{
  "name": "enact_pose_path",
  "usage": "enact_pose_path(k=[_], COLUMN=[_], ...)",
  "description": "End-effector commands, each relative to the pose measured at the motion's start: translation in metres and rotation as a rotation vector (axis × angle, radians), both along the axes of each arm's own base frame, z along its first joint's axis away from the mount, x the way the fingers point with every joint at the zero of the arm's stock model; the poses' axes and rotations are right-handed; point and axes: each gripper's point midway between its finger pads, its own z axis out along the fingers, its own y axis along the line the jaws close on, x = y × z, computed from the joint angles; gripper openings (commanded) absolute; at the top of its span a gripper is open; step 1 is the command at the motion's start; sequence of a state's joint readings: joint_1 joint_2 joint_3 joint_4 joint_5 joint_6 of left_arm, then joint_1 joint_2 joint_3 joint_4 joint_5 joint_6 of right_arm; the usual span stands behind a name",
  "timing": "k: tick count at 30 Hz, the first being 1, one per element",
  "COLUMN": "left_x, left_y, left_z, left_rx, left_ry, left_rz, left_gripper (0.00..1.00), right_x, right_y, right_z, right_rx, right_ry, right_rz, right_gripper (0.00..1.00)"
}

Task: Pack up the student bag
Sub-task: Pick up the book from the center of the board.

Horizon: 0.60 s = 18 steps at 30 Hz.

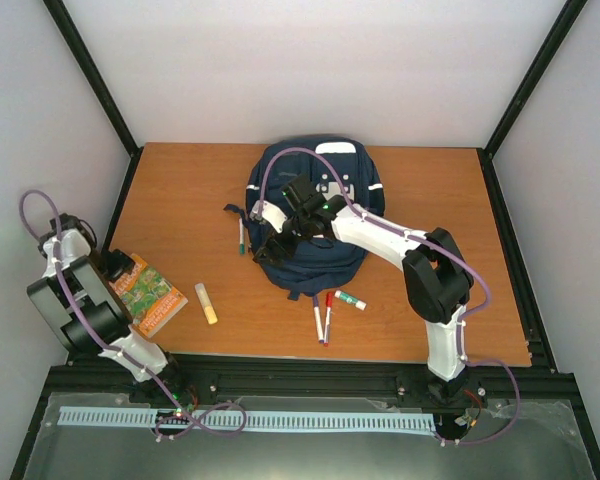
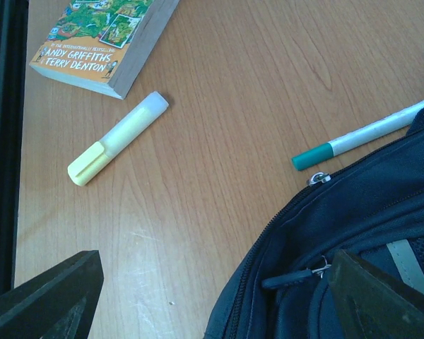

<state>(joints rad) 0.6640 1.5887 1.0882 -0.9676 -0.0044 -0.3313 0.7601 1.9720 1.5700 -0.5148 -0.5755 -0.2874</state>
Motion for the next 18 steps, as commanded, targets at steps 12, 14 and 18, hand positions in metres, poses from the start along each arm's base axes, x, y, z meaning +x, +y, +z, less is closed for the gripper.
enact_pose_path(k=[12, 14, 18], left_x=[0.059, 0.071, 0.091], left_y=[-0.012, -0.017, -0.036], left_z=[-0.044, -0.043, -0.045], left_rx=[-0.14, -0.177, -0.253], left_ry=[-0.266, -0.315, -0.364], left_rz=[-0.006, -0.028, -0.1], left_gripper=[1.0, 1.0, 0.93], right_x=[0.012, 0.019, 0.027], right_y=[0.011, 0.015, 0.023], right_z=[0.016, 0.014, -0.001], right_rx=[0.021, 0.02, 0.023], right_ry=[-0.066, -0.054, 0.036], right_rz=[-0.029, -0.059, -0.152], right_gripper=[0.89, 0.88, 0.82])
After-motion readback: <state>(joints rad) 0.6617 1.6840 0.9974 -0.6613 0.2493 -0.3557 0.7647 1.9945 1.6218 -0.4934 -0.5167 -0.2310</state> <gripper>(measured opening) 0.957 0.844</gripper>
